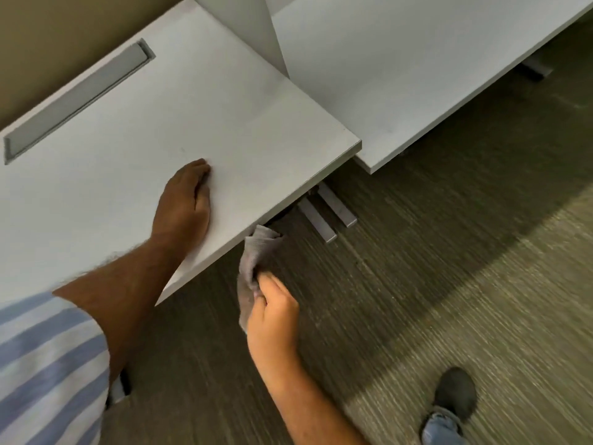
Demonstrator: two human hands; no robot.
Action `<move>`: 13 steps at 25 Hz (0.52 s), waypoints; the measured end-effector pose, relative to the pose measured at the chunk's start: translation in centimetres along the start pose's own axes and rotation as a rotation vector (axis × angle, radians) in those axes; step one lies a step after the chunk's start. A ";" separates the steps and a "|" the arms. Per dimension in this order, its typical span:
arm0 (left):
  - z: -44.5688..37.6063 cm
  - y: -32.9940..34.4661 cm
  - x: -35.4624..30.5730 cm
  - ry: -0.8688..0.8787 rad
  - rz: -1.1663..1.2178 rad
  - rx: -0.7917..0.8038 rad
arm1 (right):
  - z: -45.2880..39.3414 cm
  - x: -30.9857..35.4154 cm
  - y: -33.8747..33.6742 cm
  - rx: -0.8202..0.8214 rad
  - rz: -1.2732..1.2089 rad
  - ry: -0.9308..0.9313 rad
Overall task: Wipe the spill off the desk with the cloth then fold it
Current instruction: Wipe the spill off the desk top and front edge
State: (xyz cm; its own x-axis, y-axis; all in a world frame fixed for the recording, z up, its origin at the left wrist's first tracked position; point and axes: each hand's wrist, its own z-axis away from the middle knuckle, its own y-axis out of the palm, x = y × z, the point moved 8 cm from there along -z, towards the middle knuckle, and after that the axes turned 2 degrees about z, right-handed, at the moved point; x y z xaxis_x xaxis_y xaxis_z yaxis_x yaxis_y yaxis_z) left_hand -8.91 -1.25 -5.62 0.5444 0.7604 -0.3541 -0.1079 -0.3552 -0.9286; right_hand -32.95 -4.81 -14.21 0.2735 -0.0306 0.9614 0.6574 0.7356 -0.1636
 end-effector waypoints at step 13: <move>-0.3 -0.5 -0.3 -0.041 0.044 0.046 | -8.5 8.0 -11.9 0.326 -0.918 0.518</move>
State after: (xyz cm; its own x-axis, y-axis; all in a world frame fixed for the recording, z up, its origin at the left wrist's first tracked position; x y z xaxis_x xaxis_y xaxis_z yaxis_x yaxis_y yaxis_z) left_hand -8.80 -1.47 -4.98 0.5034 0.7668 -0.3983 -0.1701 -0.3640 -0.9157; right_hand -32.61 -19.50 -6.41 0.0875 -0.8803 0.4663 0.5650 0.4294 0.7046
